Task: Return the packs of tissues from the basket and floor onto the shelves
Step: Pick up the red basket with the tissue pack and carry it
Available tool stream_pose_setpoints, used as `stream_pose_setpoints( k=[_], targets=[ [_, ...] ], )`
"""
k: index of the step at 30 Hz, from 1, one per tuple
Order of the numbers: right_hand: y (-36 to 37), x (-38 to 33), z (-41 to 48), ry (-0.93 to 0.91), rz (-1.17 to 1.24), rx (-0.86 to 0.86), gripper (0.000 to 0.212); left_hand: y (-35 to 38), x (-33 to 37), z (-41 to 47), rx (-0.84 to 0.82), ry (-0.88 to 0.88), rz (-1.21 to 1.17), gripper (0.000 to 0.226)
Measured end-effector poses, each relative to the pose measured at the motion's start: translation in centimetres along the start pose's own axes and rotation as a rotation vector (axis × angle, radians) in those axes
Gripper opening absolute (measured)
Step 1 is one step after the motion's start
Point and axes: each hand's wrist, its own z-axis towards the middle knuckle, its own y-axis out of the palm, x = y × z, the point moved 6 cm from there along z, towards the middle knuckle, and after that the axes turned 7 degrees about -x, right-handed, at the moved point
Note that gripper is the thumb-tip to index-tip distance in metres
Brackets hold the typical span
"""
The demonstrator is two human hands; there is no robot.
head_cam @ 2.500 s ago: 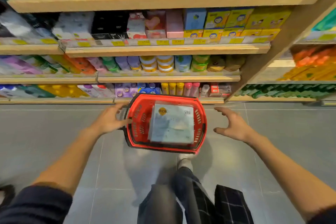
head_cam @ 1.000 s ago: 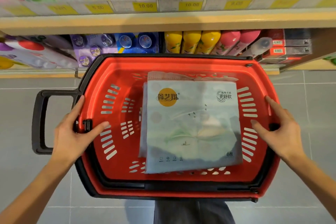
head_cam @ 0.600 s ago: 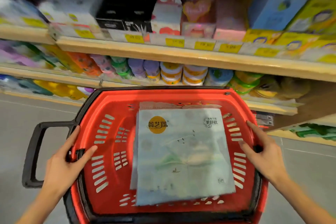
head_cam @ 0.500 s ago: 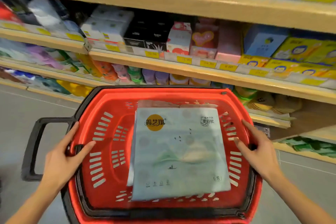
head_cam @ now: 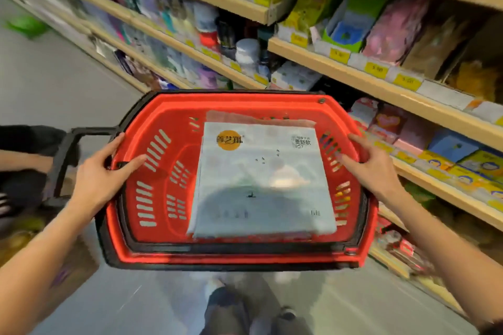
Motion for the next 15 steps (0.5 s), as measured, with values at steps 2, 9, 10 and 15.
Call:
stream_pose_setpoints(
  k=[2, 9, 10, 15],
  targets=[
    [1.5, -4.1, 1.6, -0.043, -0.012, -0.047, 0.057, -3.6, -1.8, 0.3, 0.026, -0.021, -0.022, 0.076],
    [7.3, -16.0, 6.8, -0.208, 0.098, -0.115, 0.055, -14.8, -6.9, 1.7, 0.194, -0.048, -0.077, 0.079],
    [8.1, -17.6, 7.6, -0.233, 0.119, -0.124, 0.056, -16.2, -7.5, 1.9, 0.219, -0.057, -0.091, 0.080],
    [12.0, -24.7, 12.2, -0.294, 0.213, -0.189, 0.061, -21.8, -10.2, 4.0, 0.327, -0.128, -0.131, 0.080]
  ],
)
